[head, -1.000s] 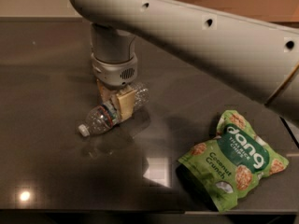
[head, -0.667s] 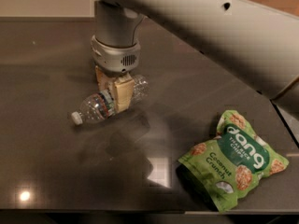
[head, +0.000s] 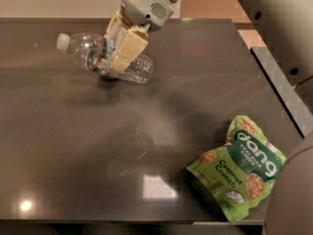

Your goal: Place water bottle upright

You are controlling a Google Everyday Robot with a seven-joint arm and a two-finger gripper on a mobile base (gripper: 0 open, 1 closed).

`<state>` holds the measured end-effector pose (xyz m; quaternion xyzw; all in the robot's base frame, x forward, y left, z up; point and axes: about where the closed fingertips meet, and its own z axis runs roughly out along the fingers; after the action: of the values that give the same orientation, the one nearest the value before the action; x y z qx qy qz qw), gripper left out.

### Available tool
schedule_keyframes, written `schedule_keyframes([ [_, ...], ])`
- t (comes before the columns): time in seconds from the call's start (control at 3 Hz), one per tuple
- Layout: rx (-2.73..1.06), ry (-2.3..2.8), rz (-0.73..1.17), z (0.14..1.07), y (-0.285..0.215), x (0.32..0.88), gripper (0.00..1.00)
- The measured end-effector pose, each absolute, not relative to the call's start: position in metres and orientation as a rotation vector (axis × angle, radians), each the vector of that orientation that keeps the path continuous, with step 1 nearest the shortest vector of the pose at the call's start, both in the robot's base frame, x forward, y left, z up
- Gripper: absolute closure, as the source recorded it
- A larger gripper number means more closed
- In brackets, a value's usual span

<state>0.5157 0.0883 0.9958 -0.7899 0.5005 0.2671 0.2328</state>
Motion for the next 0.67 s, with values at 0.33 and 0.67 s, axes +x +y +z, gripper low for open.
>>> schedule_keyframes([
  [0.33,-2.09,1.361,0.84,1.0091,0.0898,0.5125,1.0],
  [0.67,-1.892,1.358,1.002,1.0137,0.0801,0.5032,1.0],
])
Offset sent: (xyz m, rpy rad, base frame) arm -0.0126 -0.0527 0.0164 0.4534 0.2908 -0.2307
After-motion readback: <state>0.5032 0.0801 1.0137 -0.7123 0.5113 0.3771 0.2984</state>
